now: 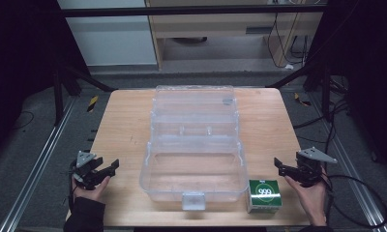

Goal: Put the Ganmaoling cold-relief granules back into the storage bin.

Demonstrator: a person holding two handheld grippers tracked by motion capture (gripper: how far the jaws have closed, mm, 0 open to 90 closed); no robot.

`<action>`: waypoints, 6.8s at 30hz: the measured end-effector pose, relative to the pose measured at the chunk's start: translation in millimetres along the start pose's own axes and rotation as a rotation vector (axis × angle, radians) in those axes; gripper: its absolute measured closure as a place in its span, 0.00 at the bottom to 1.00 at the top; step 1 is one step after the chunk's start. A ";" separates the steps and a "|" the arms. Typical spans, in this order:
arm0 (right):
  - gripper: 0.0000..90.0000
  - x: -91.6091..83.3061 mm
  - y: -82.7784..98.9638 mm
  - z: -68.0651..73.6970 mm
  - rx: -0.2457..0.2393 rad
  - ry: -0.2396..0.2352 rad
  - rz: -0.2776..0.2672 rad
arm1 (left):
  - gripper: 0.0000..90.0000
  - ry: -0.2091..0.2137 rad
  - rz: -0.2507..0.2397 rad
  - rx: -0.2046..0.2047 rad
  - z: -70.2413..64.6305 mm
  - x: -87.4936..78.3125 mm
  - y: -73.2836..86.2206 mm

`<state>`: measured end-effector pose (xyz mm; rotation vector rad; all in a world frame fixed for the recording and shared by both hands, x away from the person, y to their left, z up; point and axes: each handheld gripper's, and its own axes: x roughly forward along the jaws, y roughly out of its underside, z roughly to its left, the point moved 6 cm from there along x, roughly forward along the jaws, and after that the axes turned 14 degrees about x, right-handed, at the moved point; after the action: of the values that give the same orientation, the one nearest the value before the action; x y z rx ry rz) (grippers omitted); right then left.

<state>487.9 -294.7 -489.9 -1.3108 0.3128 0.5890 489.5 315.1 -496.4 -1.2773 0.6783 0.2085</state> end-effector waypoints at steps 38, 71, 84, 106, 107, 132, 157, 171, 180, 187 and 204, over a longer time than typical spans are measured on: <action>0.05 -62.4 -36.4 78.1 -0.419 -0.277 0.178 | 0.34 -0.015 0.032 0.026 3.1 4.5 4.0; 0.02 -58.0 16.1 102.0 -0.737 -0.384 0.525 | 0.33 -0.015 0.045 0.048 1.3 6.9 5.2; 0.02 -53.6 27.9 104.1 -0.817 -0.382 0.612 | 0.33 -0.016 0.048 0.053 0.9 7.4 5.2; 0.02 -29.6 50.6 95.0 -0.868 -0.378 0.715 | 0.33 -0.016 0.065 0.062 -1.3 10.8 6.4; 0.03 -29.1 51.8 95.0 -0.865 -0.374 0.725 | 0.33 -0.016 0.065 0.062 -1.3 10.8 6.4; 0.15 -24.4 58.0 96.3 -0.893 -0.356 0.816 | 0.33 -0.016 0.068 0.067 -1.0 10.9 6.9; 0.18 -41.3 35.5 95.2 -0.793 -0.353 0.745 | 0.34 -0.016 0.068 0.065 -0.6 10.8 6.8; 0.18 -64.2 4.0 98.2 -0.802 -0.353 0.687 | 0.34 -0.015 0.070 0.067 -1.3 11.2 6.7; 0.18 -78.5 -24.2 108.1 -0.817 -0.351 0.628 | 0.34 -0.013 0.071 0.066 -1.8 11.3 6.7; 0.18 -89.9 -42.4 120.3 -0.836 -0.357 0.595 | 0.34 -0.012 0.072 0.067 -2.2 11.4 6.7; 0.18 -86.7 -69.0 166.0 -0.912 -0.398 0.558 | 0.34 -0.012 0.072 0.065 -1.5 11.6 7.0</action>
<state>438.3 -164.2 -347.2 -1.9300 0.0593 1.5657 494.6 313.2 -508.9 -1.1900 0.7163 0.2507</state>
